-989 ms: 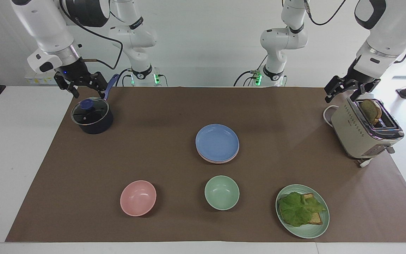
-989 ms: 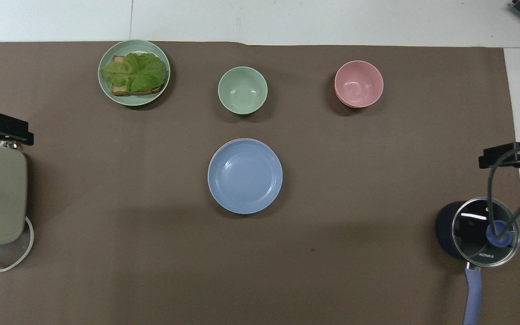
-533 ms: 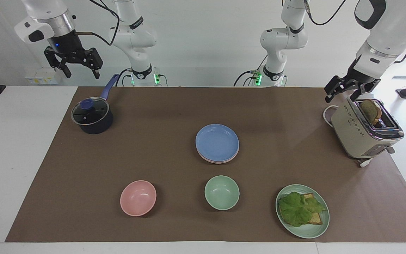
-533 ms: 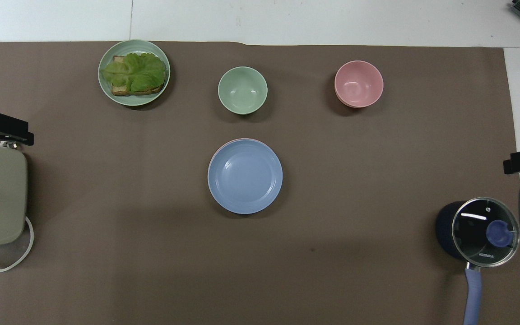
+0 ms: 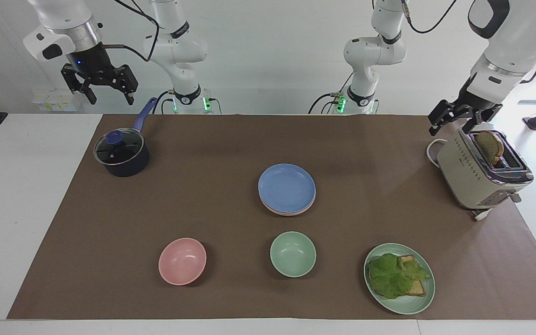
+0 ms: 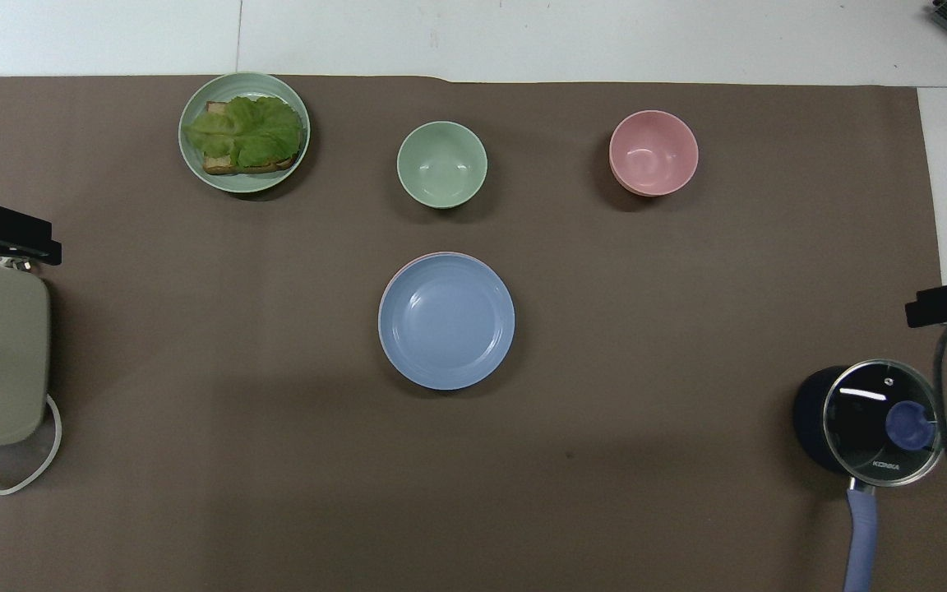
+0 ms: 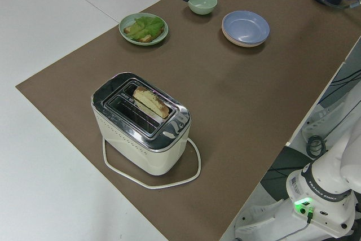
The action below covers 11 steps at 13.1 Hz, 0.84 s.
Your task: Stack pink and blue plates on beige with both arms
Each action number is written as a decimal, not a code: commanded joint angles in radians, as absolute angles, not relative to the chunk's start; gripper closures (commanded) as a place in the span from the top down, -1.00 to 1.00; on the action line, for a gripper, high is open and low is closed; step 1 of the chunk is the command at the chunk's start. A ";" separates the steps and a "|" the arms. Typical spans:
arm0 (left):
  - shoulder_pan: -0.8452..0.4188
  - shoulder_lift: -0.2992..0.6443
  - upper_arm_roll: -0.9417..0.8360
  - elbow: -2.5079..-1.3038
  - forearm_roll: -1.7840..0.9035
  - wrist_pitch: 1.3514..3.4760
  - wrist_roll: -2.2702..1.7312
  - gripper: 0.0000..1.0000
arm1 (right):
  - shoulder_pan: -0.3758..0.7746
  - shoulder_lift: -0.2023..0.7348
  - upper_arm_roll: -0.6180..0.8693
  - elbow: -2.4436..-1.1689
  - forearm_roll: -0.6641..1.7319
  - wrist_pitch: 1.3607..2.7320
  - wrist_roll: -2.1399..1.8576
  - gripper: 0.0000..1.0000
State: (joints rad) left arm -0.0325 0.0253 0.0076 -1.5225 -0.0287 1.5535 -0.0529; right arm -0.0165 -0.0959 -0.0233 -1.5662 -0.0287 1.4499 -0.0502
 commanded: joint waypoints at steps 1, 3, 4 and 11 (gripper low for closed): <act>-0.029 0.021 0.005 -1.522 -0.014 1.540 -0.046 1.00 | -0.017 -0.124 -0.021 -1.598 -0.035 1.448 -0.077 1.00; -0.029 0.021 0.005 -1.522 -0.014 1.540 -0.046 1.00 | -0.017 -0.118 -0.021 -1.586 -0.043 1.424 -0.075 1.00; -0.029 0.021 0.003 -1.522 -0.014 1.540 -0.046 1.00 | -0.017 -0.118 -0.021 -1.588 -0.040 1.424 -0.071 1.00; -0.029 0.021 0.005 -1.522 -0.014 1.540 -0.048 1.00 | -0.017 -0.124 -0.021 -1.597 -0.034 1.425 -0.069 1.00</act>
